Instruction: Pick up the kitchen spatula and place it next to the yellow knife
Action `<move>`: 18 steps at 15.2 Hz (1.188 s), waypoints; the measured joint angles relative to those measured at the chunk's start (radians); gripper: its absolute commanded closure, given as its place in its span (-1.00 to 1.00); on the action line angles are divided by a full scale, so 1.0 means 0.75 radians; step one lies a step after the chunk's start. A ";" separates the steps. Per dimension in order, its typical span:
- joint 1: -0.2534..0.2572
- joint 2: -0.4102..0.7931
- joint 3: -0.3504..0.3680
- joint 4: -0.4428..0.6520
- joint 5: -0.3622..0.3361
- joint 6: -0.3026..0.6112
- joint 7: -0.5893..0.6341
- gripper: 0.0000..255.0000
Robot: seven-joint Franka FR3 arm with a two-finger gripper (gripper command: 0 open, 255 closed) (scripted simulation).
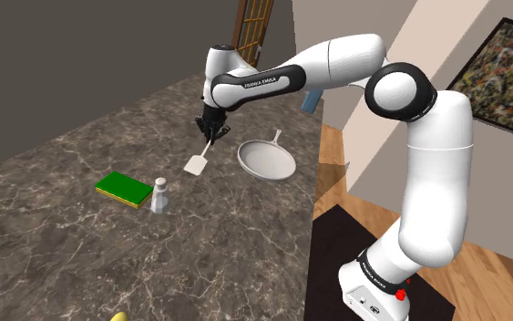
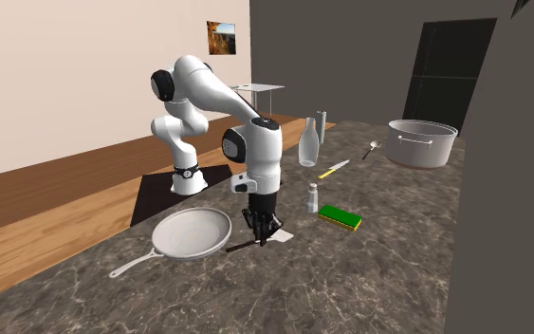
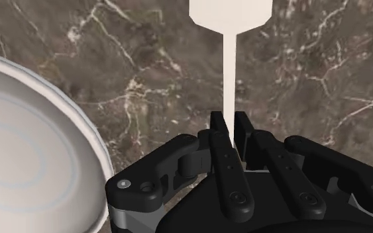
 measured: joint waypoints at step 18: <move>0.094 -0.389 0.114 -0.463 0.069 0.064 0.223 1.00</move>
